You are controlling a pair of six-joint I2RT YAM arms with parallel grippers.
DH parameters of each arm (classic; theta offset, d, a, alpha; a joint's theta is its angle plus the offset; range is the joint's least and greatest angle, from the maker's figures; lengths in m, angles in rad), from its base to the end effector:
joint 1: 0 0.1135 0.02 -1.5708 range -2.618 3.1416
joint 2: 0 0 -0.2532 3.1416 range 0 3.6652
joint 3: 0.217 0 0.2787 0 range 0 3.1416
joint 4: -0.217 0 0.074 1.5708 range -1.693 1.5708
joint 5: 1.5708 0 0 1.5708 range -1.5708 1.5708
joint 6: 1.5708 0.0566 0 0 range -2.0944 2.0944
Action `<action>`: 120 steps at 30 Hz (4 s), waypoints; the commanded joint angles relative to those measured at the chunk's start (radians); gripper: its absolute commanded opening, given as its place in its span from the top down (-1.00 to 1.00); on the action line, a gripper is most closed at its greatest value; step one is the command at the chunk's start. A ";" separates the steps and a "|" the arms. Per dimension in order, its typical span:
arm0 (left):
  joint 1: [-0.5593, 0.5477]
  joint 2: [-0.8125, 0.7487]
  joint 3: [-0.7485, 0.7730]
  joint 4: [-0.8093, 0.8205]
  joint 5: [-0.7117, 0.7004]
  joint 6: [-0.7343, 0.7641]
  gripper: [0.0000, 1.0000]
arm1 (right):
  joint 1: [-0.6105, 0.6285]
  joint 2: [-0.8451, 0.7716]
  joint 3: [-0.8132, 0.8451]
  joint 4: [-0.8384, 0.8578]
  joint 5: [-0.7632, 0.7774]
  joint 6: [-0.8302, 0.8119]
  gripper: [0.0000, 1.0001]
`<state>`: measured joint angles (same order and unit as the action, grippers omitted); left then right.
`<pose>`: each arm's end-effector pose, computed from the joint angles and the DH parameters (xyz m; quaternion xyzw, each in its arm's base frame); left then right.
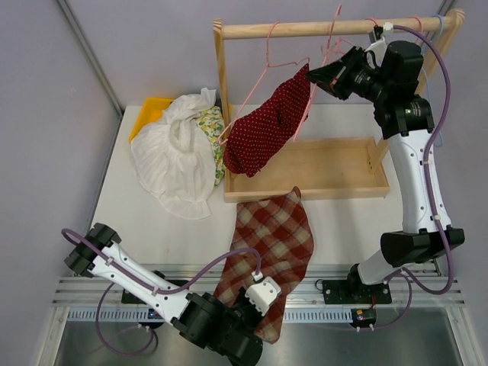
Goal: Remove the skirt from the hanger
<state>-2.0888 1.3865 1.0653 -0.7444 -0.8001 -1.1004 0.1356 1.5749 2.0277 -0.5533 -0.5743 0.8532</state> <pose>-0.1161 -0.2857 0.2342 0.3373 0.8313 -0.2391 0.3715 0.3530 0.0792 0.5275 0.0719 0.7328 0.4901 0.4665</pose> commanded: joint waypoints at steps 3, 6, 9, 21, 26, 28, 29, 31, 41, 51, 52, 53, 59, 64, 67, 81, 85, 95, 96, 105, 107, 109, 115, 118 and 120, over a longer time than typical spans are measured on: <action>-0.085 -0.050 0.090 -0.009 -0.082 0.109 1.00 | -0.005 -0.056 -0.107 -0.056 0.083 -0.040 1.00; -0.050 -0.041 0.128 -0.033 -0.059 0.180 1.00 | -0.005 -0.075 -0.130 -0.082 0.106 -0.065 1.00; -0.022 -0.040 0.166 -0.059 -0.063 0.229 1.00 | -0.004 -0.078 -0.123 -0.108 0.113 -0.077 1.00; 0.300 -0.258 0.291 -0.587 -0.186 0.253 1.00 | -0.005 -0.182 -0.136 -0.189 0.139 -0.157 -0.99; 0.536 -0.360 0.292 -0.503 -0.163 0.493 1.00 | -0.004 -0.239 -0.081 -0.247 0.162 -0.180 -0.99; 0.613 -0.365 0.298 -0.481 -0.145 0.559 1.00 | -0.005 -0.256 -0.052 -0.263 0.169 -0.190 -0.99; 0.687 -0.365 0.297 -0.468 -0.136 0.627 1.00 | -0.005 -0.268 -0.040 -0.281 0.172 -0.194 -0.98; 0.766 -0.368 0.300 -0.396 -0.088 0.704 1.00 | -0.005 -0.283 -0.011 -0.296 0.186 -0.207 -0.99; 1.414 -0.189 0.552 -0.066 0.196 1.082 1.00 | -0.005 -0.368 -0.040 -0.332 0.221 -0.252 -0.99; 1.771 0.316 1.311 0.175 0.340 1.105 1.00 | -0.005 -0.434 -0.225 -0.255 0.169 -0.240 -0.99; 1.774 0.322 1.290 0.248 0.334 1.076 1.00 | -0.005 -0.438 -0.237 -0.249 0.162 -0.238 -0.99; 1.776 0.335 1.286 0.263 0.329 1.070 1.00 | -0.005 -0.441 -0.248 -0.246 0.157 -0.241 -0.99; 1.777 0.483 1.178 0.292 0.371 1.033 1.00 | -0.005 -0.463 -0.313 -0.212 0.136 -0.243 -0.99; 1.816 0.606 1.053 0.306 0.409 0.975 1.00 | -0.005 -0.490 -0.325 -0.128 0.044 -0.226 -0.99; 1.846 0.730 1.091 0.258 0.446 0.929 1.00 | -0.004 -0.516 -0.316 -0.082 -0.012 -0.226 -0.99; 1.899 0.772 1.126 0.131 0.316 0.889 -0.98 | -0.002 -0.507 -0.250 0.018 -0.162 -0.171 -0.99; 1.885 0.529 0.922 0.218 0.305 0.889 -0.98 | 0.001 -0.435 -0.192 0.004 -0.162 -0.187 -0.99; 1.722 0.106 0.638 0.218 0.285 0.918 -0.98 | 0.220 -0.124 0.164 -0.220 0.075 -0.373 -0.93; 1.695 0.029 0.577 0.218 0.280 0.910 -0.98 | 0.231 -0.083 0.181 -0.249 0.086 -0.379 -0.93; 1.587 -0.323 0.306 0.145 0.312 0.864 -0.98 | 0.245 -0.042 0.095 -0.201 0.177 -0.428 -0.92; 1.570 -0.397 0.277 0.129 0.318 0.846 -0.98 | 0.251 -0.036 0.071 -0.189 0.194 -0.430 -0.92; 1.552 -0.460 0.236 0.109 0.326 0.834 -0.98 | 0.254 -0.030 0.052 -0.181 0.209 -0.431 -0.90; 1.537 -0.553 0.153 0.074 0.335 0.783 -0.98 | 0.286 0.019 0.042 -0.165 0.231 -0.437 -0.85; 1.533 -0.578 0.127 0.060 0.338 0.768 -0.98 | 0.298 0.042 0.049 -0.160 0.237 -0.437 -0.60; 1.530 -0.592 0.108 0.057 0.340 0.761 -0.98 | 0.300 0.051 0.051 -0.157 0.237 -0.436 -0.44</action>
<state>-0.5503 0.8089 1.1957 -0.6876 -0.4789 -0.3088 0.4240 1.6199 2.0724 -0.7628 -0.3573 0.4351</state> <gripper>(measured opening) 0.987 0.754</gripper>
